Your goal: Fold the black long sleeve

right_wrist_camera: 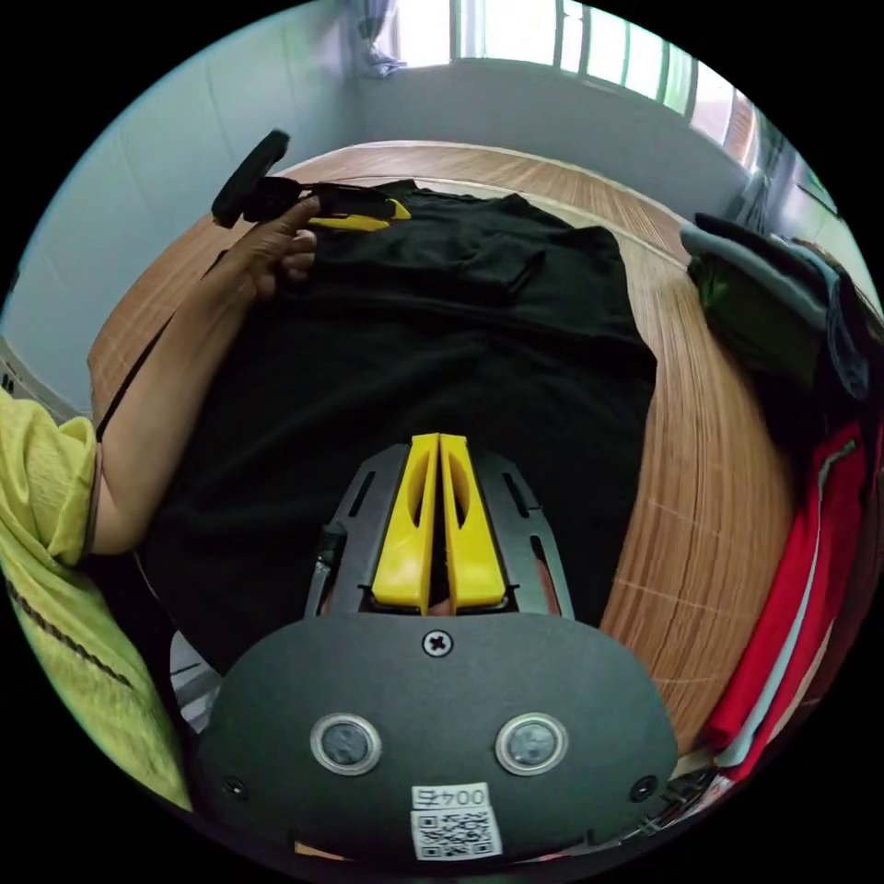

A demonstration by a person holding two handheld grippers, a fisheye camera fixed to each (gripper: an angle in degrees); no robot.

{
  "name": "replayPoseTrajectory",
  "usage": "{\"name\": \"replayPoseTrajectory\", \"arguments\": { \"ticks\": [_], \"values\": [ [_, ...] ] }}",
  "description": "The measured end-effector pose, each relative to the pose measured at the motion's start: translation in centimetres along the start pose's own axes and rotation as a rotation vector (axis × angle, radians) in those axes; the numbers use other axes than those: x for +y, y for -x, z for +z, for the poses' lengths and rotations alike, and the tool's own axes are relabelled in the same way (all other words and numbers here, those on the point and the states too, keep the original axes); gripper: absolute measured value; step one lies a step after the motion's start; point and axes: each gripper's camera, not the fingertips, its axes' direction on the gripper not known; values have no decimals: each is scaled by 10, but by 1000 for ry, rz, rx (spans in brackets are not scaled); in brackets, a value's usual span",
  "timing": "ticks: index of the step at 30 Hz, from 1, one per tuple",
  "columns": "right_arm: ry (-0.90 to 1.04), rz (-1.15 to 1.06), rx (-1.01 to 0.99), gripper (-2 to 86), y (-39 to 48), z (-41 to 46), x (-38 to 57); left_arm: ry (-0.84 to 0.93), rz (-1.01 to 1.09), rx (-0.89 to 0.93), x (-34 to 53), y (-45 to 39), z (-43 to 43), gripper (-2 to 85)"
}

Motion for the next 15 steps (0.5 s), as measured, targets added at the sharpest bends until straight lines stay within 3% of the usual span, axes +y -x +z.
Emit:
{"name": "replayPoseTrajectory", "arguments": {
  "ticks": [5, 10, 13, 15],
  "values": [
    [-24, 37, -123, -7, -18, 1, -8, 20, 42, -123, 6, -23, -9, 113],
    [-21, -1, -34, -5, -3, -4, -14, 19, 23, -168, 11, -25, -23, 88],
    [-3, 15, -44, 1, -6, -11, -18, 15, -40, -65, 12, -8, -41, 57],
    [18, 36, -76, 10, -15, -20, -11, 9, -18, 159, 17, 0, -67, 40]
  ]
}}
